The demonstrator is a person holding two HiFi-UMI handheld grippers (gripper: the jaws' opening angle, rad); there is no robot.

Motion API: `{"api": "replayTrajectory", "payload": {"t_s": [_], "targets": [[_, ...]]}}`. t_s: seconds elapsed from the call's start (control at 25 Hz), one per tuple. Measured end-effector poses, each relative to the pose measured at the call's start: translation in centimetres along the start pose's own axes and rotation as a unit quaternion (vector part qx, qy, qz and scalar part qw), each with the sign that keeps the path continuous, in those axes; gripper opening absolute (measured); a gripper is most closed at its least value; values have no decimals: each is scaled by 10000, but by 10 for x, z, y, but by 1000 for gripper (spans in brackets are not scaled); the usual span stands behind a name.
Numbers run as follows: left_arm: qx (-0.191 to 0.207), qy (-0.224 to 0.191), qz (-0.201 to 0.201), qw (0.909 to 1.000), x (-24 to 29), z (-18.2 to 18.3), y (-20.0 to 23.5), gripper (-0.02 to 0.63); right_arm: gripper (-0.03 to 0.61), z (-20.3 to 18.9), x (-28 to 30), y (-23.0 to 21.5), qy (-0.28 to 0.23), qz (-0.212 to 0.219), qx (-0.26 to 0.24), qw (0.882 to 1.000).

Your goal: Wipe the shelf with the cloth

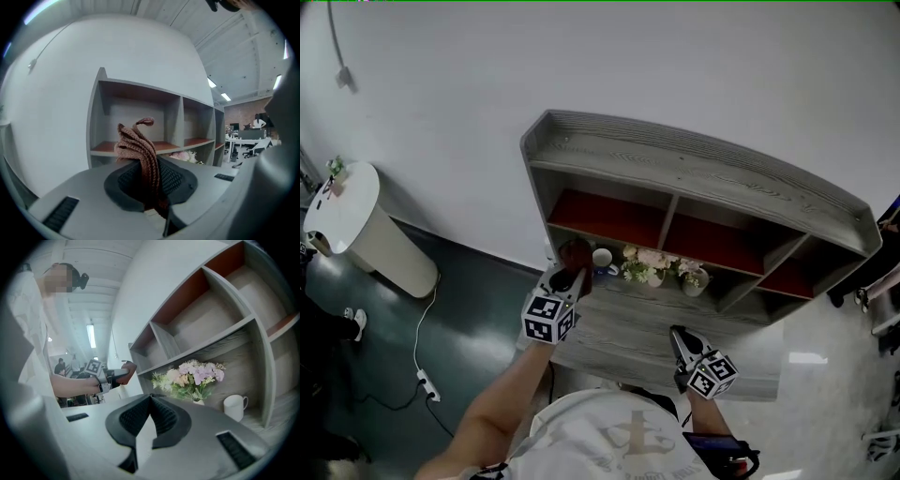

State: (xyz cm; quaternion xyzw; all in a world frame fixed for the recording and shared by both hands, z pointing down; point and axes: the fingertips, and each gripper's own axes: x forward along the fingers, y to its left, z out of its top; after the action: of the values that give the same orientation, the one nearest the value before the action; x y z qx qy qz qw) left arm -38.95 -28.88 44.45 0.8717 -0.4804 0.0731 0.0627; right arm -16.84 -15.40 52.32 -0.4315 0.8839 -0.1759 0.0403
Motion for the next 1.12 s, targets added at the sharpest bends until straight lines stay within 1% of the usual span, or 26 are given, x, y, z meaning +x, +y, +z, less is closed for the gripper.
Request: {"api": "replayTrajectory", "payload": {"t_s": [0.08,0.2,0.32,0.4,0.52,0.68,0.8,0.92,1.0,1.12], "targets": [[140,77,135,9998,11,15,16,69,5,-1,2,-3,13,6,19,10000],[397,329,345,9981,30,30,40,69,5,0,3,-6,24,13,31,10000],[695,510,642,9942,50,42,62,71,5,-1,2,-11,31,-25,69,10000],[804,581,834,9916,65,48,75,71,5,-2,1,-16,33,-67,112,9999],[950,733,1100,9867,88,50,92,71,5,-3,-1,-22,36,-128,179,9998],[1084,1226,1332,9775,113,44,107,71,5,-3,1,-31,46,-172,231,9996],[1145,1565,1448,9703,124,42,115,71,5,0,3,-35,25,-194,262,9995],[1088,1837,1560,9644,134,37,123,72,5,2,5,-41,13,-223,292,9993],[1001,1915,1630,9627,138,34,127,73,5,2,7,-45,10,-219,303,9993],[864,1959,1634,9630,144,30,129,72,5,2,9,-49,11,-224,337,9992]]}}
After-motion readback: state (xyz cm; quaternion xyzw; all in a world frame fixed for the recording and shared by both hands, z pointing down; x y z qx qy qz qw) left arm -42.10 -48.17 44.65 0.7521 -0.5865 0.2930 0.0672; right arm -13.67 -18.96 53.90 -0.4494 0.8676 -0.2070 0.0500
